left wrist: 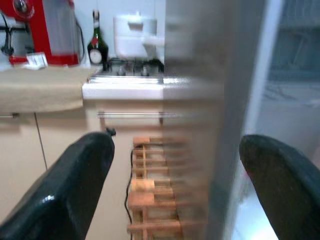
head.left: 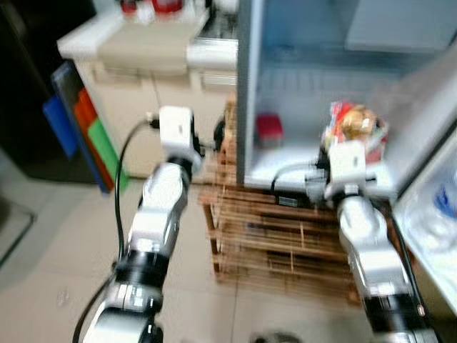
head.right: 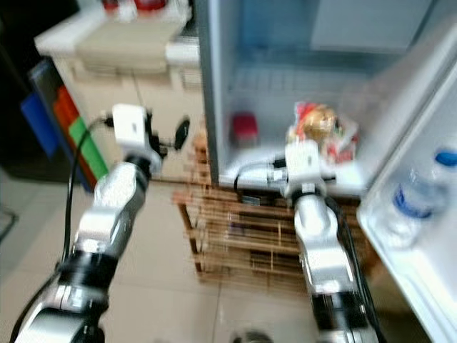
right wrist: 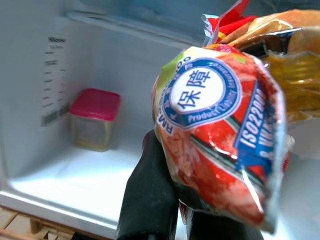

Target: Restocking fridge

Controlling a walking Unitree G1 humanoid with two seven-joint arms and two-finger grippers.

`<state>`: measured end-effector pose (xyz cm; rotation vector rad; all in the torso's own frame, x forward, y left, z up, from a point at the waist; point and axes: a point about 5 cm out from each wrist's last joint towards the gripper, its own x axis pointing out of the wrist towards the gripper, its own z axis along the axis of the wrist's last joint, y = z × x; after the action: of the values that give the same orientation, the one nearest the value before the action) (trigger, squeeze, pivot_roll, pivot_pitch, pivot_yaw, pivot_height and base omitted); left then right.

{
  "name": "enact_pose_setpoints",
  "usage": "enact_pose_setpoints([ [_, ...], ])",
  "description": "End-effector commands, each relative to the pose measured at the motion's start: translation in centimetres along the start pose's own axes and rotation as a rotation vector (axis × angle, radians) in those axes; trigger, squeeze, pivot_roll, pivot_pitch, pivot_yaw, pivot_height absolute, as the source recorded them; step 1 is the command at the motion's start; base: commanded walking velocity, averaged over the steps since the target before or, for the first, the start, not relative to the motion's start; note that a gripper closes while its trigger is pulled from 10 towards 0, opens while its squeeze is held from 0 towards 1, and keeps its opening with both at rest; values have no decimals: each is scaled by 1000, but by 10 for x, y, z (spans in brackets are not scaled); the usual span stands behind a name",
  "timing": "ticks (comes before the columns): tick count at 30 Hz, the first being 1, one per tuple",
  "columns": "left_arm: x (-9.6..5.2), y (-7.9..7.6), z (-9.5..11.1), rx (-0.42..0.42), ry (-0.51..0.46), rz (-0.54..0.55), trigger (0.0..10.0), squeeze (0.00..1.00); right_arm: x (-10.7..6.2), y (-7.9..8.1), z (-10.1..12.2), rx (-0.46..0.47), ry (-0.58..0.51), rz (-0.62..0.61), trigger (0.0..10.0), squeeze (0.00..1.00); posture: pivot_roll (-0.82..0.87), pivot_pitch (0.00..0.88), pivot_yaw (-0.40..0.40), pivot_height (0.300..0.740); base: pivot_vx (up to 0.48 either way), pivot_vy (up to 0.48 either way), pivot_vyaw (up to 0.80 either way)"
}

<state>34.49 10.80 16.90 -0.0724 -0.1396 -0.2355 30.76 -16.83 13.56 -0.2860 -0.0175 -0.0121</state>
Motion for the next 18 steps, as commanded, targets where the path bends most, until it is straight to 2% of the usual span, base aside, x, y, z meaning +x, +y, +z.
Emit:
enact_pose_setpoints([
  [1, 1, 1, 2, 4, -5, 0, 10000, 0, 2, 1, 6, -1, -22, -4, 0, 0, -135, 0, 57, 740, 0, 0, 0],
  [10, 0, 2, 2, 19, -11, -5, 10000, 0, -1, 5, 3, 2, -10, 12, 0, 0, -133, 0, 57, 740, 0, 0, 0],
  [15, -1, 2, 2, -8, -19, -15, 10000, 0, -2, 6, 2, 3, -7, 15, 0, 0, -133, 0, 58, 740, 0, 0, 0],
  [18, -3, 2, 6, -5, -39, -13, 10000, 0, -1, 7, 1, 3, -6, 22, 0, 0, -131, 0, 57, 740, 305, 370, 0],
])
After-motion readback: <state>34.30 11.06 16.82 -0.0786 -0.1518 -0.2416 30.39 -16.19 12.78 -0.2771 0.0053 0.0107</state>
